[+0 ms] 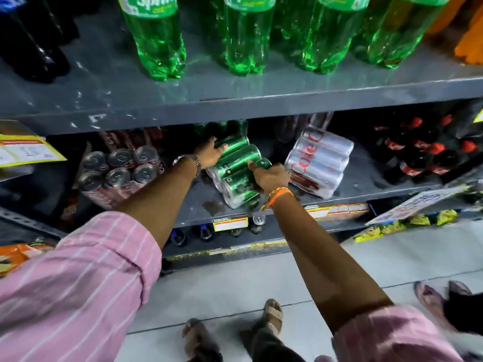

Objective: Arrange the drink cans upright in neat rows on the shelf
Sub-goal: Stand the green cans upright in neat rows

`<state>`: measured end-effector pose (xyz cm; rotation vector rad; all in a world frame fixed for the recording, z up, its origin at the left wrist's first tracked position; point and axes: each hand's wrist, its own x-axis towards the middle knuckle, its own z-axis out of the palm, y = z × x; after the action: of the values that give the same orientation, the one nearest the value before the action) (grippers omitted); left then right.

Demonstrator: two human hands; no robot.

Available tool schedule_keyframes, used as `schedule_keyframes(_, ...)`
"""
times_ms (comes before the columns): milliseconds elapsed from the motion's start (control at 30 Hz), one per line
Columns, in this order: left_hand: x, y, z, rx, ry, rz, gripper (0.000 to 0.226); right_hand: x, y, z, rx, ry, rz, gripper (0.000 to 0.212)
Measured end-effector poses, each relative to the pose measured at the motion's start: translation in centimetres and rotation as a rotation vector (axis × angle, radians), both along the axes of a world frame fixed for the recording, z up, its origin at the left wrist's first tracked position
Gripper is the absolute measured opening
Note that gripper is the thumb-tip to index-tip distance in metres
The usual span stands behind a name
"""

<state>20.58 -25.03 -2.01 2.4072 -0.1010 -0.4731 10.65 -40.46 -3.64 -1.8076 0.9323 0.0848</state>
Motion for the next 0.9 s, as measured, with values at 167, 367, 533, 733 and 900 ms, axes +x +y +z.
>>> schedule_keyframes(167, 0.0, 0.8, 0.9, -0.047, 0.079, 0.044, 0.065, -0.3, -0.1, 2.2, -0.094, 0.012, 0.045, 0.063)
schedule_keyframes(367, -0.5, 2.6, 1.8, -0.15, 0.071, 0.156, 0.055, 0.2, -0.9, 4.8, -0.247, -0.049, 0.242, 0.046)
schedule_keyframes(533, -1.6, 4.5, 1.7, -0.186, 0.049, 0.237, 0.076, 1.1, -1.6, 6.7, -0.336, -0.183, 0.394, 0.061)
schedule_keyframes(733, -8.4, 3.8, 1.1, 0.13, -0.184, 0.28, 0.059, -0.6, -1.9, 4.2, -0.318, -0.384, 0.537, 0.055)
schedule_keyframes(900, -12.1, 2.6, -1.1, 0.103, -0.28, 0.327, 0.066, -2.4, -2.1, 1.9, -0.422, -0.391, 0.629, 0.048)
